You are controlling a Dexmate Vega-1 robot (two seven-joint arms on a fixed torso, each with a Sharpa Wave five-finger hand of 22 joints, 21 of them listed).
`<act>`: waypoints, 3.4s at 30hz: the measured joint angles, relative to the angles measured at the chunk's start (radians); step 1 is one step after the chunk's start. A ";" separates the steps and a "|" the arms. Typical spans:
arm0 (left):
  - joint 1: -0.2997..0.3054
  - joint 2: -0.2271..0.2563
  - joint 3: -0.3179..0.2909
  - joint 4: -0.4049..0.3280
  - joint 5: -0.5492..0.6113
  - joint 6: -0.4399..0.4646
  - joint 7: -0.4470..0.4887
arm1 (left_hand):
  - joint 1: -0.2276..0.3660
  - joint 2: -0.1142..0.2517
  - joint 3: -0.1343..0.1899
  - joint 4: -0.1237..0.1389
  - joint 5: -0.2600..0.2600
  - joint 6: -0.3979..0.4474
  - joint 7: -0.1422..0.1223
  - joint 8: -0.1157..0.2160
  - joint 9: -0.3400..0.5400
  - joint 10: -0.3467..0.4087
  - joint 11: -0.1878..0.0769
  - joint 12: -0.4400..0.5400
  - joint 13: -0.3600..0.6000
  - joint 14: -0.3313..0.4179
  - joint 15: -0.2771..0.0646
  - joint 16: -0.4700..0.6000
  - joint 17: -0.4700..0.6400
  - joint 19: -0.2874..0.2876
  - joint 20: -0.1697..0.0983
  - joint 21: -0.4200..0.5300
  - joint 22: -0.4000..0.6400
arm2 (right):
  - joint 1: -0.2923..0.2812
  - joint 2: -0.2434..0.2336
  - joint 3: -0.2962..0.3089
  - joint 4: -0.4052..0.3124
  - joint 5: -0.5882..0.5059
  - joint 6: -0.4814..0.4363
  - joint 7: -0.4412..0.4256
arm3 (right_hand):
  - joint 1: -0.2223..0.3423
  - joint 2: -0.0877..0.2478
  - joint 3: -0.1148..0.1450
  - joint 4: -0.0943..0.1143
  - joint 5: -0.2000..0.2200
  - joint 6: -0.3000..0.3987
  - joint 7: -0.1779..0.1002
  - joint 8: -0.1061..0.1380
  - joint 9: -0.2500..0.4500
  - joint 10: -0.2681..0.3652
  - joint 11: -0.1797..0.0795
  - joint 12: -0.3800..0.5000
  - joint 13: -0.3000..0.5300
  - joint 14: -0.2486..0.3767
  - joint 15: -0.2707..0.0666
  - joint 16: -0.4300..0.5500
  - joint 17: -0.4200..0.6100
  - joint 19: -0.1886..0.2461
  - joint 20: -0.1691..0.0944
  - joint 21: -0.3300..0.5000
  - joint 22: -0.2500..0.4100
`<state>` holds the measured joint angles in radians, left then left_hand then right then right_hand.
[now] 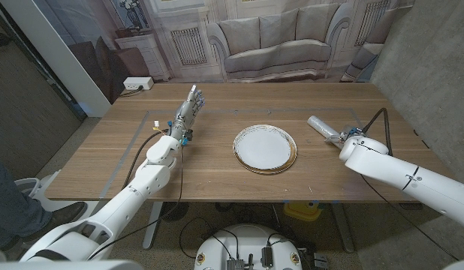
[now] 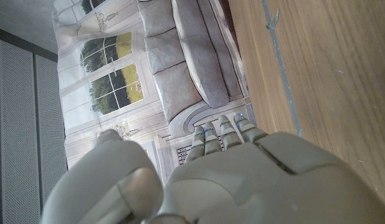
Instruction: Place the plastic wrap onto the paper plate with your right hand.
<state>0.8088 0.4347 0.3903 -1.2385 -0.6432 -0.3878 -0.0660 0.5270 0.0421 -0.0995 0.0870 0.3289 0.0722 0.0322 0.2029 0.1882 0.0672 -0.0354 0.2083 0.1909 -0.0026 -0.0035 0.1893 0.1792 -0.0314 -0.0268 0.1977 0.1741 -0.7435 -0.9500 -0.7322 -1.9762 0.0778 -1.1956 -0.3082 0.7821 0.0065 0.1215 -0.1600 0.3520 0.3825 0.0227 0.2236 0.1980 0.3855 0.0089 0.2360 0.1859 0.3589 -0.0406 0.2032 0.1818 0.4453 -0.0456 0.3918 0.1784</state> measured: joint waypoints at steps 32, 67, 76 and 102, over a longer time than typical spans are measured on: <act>0.002 -0.016 0.001 0.015 -0.008 -0.004 0.005 | 0.005 0.005 -0.008 0.000 0.000 0.000 0.000 0.000 0.000 0.005 -0.005 0.000 0.000 0.000 0.000 0.000 0.000 -0.003 0.004 0.000 0.000 | 0.076 0.021 -0.059 0.066 0.006 -0.038 0.039 | 0.195 0.057 0.042 0.007 -0.055 0.193 -0.063 0.028 0.004 0.192 -0.047 0.025 -0.005 0.266 -0.017 0.035 0.007 0.257 -0.021 0.038 0.005; 0.023 -0.017 0.001 -0.017 -0.003 -0.008 0.024 | 0.005 0.005 -0.014 0.000 0.000 0.004 -0.004 0.000 0.000 0.005 -0.005 -0.002 0.000 0.000 0.000 0.000 0.000 -0.003 0.004 0.000 0.000 | 0.122 0.008 -0.139 0.067 -0.062 -0.057 0.056 | 0.289 0.064 0.129 -0.008 -0.170 0.325 -0.019 0.064 0.019 0.440 -0.091 0.031 -0.005 0.548 -0.070 0.056 0.024 0.365 -0.034 0.172 0.051; 0.026 -0.011 0.001 -0.028 -0.003 -0.008 0.025 | 0.005 0.005 -0.018 0.001 0.000 0.004 -0.004 0.000 0.000 0.005 -0.005 -0.002 0.000 0.000 0.000 0.000 0.000 -0.003 0.004 0.000 0.000 | 0.115 -0.001 -0.135 0.049 -0.089 -0.049 0.042 | 0.296 0.057 0.129 -0.008 -0.171 0.339 -0.016 0.064 0.023 0.461 -0.084 0.031 -0.005 0.565 -0.068 0.067 0.023 0.372 -0.035 0.193 0.058; 0.020 -0.009 -0.001 -0.025 -0.004 -0.005 0.018 | 0.009 0.009 -0.018 0.001 0.000 0.004 -0.004 0.000 0.000 0.005 -0.005 -0.002 0.000 0.000 0.000 0.000 0.000 -0.003 0.004 0.000 0.000 | 0.107 -0.017 -0.119 -0.008 -0.141 -0.065 0.039 | 0.301 0.052 0.119 0.002 -0.174 0.367 -0.015 0.058 0.055 0.485 -0.089 0.019 -0.006 0.593 -0.079 0.050 0.017 0.382 -0.050 0.220 0.054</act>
<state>0.8284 0.4257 0.3892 -1.2631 -0.6468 -0.3932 -0.0478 0.5363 0.0514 -0.1173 0.0885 0.3290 0.0758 0.0285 0.2029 0.1882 0.0724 -0.0408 0.2059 0.1909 -0.0026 -0.0036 0.1894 0.1792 -0.0348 -0.0233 0.1977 0.1741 -0.6367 -0.9670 -0.8512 -1.9842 -0.0637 -1.2606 -0.2687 1.0829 0.0587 0.2407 -0.1580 0.1779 0.7490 0.0074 0.2815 0.2528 0.8700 -0.0805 0.2549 0.1802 0.9514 -0.1199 0.2531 0.1993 0.8277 -0.0953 0.6116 0.2319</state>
